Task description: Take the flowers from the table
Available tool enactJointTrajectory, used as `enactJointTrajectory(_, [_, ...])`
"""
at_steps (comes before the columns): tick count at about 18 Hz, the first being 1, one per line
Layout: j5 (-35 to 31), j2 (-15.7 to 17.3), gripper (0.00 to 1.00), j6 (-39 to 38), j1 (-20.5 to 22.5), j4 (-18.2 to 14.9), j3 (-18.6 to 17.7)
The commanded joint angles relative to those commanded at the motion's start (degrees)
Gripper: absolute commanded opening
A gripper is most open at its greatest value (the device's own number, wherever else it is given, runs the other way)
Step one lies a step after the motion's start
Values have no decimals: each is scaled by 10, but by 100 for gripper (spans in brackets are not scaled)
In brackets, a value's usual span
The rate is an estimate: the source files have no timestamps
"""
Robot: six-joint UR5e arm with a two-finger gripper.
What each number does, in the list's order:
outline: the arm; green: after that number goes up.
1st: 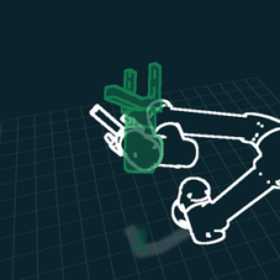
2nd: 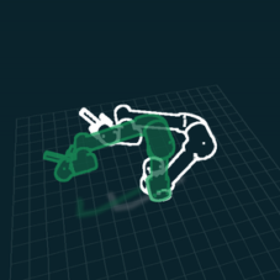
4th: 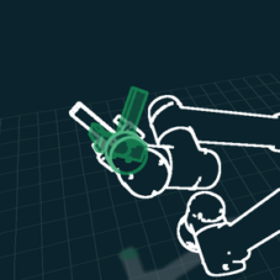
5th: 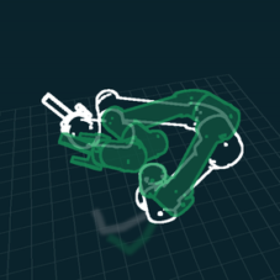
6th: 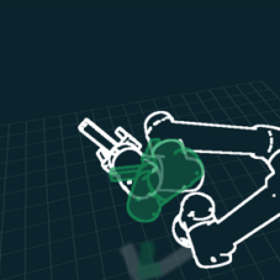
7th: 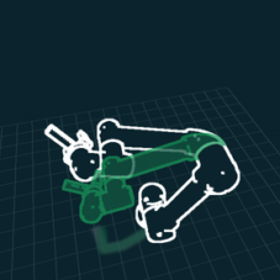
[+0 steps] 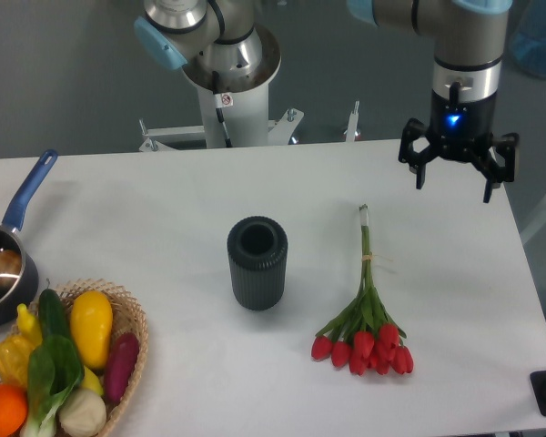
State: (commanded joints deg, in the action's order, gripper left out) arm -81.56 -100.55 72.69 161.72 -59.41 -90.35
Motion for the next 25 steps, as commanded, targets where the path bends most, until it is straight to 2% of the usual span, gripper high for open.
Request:
enactJointTrajectory(4, [-1, -8, 100, -1, -2, 5, 11])
enactJointTrajectory(7, [-1, -8, 100, -2, -3, 5, 5])
enactJointTrajectory(10, [-1, -8, 100, -5, -2, 4, -24])
enactJointTrajectory(16, [3, -20, 100, -10, -6, 5, -56])
enactJointTrajectory(20, [4, -37, 100, -35, -18, 4, -65])
enactJointTrajectory(22, [4, -50, 100, -75, -25, 4, -67])
enactJointTrajectory(25, [3, -76, 100, -83, -43, 4, -61])
